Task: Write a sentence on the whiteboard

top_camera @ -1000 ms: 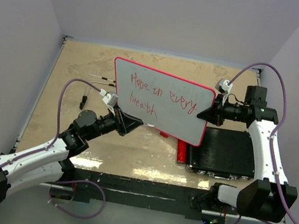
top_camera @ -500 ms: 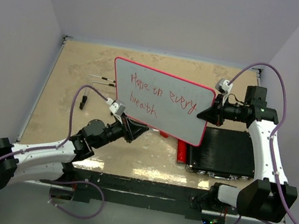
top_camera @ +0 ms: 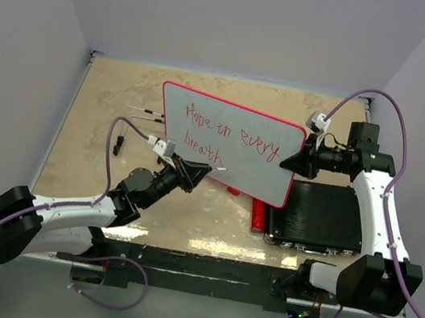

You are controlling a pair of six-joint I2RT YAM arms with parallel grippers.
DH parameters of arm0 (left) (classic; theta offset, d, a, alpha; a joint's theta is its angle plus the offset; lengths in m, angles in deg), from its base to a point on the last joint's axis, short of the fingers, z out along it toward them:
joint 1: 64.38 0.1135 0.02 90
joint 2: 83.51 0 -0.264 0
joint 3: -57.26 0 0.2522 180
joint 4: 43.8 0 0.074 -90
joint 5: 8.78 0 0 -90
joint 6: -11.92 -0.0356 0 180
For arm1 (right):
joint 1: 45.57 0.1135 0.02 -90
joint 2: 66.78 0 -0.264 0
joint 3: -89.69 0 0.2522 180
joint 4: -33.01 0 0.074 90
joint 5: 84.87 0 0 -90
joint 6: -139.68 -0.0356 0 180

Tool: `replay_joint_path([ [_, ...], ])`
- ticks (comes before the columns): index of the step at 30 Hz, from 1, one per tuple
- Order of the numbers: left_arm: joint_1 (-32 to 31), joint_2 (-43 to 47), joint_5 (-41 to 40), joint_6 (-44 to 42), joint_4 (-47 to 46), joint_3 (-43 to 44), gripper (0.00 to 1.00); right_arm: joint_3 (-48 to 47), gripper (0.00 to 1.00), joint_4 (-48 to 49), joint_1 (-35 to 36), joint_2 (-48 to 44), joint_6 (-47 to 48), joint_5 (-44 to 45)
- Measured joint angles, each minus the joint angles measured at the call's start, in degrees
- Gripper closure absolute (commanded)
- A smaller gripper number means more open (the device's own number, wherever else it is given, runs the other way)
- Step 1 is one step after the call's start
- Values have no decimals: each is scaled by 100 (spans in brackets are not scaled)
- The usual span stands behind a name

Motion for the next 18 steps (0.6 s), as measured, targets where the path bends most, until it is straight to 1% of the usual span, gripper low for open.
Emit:
replay_joint_path([
  [7,0,-422,-127,-4,-125,203,100,2,100,0,0,0,0,-2],
  [18,2,-767,-240,-42,-330,570,100,4,100,0,0,0,0,0],
])
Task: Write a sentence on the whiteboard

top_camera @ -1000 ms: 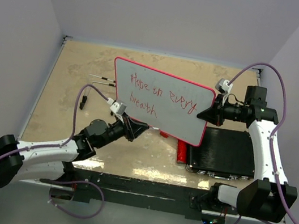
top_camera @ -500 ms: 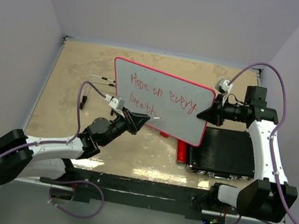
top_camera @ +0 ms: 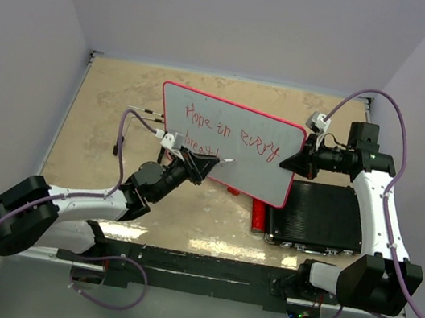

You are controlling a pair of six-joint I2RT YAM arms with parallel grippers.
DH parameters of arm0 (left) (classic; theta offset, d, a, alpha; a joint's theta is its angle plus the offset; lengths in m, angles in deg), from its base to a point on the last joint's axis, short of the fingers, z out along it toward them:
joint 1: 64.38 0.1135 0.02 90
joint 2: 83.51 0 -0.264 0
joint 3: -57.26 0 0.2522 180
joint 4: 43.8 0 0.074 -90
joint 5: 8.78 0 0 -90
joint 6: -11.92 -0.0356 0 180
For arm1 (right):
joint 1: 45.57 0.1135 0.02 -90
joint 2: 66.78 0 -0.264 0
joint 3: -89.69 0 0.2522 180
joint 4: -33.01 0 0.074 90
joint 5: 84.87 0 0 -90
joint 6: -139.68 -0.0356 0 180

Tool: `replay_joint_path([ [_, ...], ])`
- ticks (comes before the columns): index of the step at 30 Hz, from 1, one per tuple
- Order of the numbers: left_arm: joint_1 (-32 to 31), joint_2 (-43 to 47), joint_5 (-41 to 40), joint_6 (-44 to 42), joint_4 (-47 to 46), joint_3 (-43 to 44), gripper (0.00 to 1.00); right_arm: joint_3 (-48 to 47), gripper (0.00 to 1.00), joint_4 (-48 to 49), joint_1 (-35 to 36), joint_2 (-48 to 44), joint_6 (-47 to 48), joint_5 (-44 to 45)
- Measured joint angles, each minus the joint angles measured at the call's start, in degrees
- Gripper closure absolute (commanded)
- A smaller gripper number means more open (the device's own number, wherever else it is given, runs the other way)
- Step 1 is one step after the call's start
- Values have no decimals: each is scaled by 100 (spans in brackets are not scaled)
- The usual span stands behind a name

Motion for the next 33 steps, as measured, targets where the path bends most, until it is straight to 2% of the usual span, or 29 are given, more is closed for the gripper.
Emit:
replay_joint_path([
  [21,74,-319,-52,-94,-2,177,100,0,100,0,0,0,0,0],
  [33,74,-570,267,-96,-9,479,100,0,100,39,-2,0,2,4],
])
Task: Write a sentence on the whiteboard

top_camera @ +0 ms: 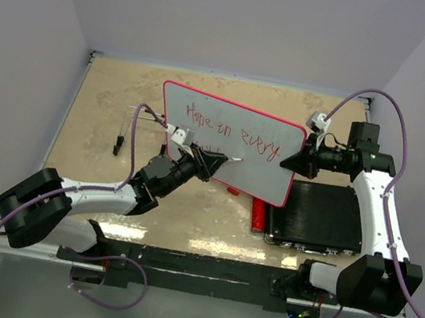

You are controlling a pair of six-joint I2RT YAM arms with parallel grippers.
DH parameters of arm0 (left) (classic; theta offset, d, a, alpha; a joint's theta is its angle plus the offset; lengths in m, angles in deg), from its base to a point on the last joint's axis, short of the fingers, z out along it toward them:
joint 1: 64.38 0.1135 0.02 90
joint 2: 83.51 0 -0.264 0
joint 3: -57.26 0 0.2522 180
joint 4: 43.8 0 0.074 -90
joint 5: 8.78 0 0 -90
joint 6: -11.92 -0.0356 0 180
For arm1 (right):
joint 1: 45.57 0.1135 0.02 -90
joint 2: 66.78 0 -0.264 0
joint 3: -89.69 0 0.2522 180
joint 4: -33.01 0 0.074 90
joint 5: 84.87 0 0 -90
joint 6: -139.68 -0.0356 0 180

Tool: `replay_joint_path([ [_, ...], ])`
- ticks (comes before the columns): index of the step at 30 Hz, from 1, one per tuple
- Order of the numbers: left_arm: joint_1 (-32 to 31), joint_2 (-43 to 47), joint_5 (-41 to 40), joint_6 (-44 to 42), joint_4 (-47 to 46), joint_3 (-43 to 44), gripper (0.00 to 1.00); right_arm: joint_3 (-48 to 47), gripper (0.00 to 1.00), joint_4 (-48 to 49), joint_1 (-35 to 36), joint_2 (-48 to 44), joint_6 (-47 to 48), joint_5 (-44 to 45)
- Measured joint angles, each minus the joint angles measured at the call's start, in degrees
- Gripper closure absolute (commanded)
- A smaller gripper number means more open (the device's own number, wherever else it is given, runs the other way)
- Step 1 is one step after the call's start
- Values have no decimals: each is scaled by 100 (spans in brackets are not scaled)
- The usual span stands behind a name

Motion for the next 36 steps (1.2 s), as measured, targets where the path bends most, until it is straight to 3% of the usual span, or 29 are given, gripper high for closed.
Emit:
replay_joint_path([
  [36,114,-2,199,-20,107,57,100,9,100,20,-2,0,0,2],
])
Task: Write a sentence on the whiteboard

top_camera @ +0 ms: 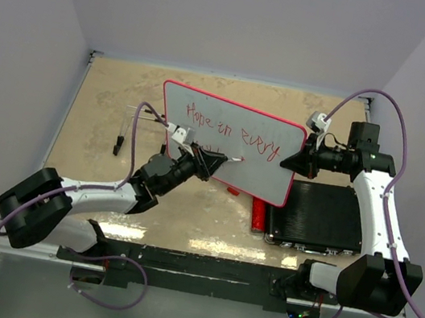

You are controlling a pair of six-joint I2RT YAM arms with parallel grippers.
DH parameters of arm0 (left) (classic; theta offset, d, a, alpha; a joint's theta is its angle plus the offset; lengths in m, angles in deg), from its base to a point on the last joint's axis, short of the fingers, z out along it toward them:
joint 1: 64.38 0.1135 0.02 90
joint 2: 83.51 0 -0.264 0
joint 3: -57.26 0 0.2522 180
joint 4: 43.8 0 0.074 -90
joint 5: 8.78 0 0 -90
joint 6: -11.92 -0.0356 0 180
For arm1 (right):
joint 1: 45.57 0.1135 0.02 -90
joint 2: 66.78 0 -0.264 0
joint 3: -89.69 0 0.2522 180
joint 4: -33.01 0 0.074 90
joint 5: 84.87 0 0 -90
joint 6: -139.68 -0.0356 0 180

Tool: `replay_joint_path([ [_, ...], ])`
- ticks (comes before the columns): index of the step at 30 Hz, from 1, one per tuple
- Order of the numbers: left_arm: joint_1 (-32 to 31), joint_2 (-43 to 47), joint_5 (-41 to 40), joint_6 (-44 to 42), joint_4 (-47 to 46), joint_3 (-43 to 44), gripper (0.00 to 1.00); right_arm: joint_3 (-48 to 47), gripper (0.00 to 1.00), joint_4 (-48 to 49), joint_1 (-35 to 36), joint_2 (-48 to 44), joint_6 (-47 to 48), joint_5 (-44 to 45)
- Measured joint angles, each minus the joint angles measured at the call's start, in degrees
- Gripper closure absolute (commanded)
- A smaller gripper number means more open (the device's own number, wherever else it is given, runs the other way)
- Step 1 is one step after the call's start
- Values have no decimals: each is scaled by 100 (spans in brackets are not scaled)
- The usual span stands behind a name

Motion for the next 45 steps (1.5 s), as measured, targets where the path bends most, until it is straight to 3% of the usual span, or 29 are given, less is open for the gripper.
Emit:
replay_joint_path([
  [22,0,-245,175,2,603,0,100,0,100,33,0,0,37,2],
  [32,37,439,-11,-302,710,-4,100,2,100,17,4,-22,39,0],
  [39,52,789,387,-391,586,-9,100,11,100,-17,4,-37,39,-2],
  [45,63,448,719,-424,525,-2,100,31,100,-15,4,-46,37,-4],
])
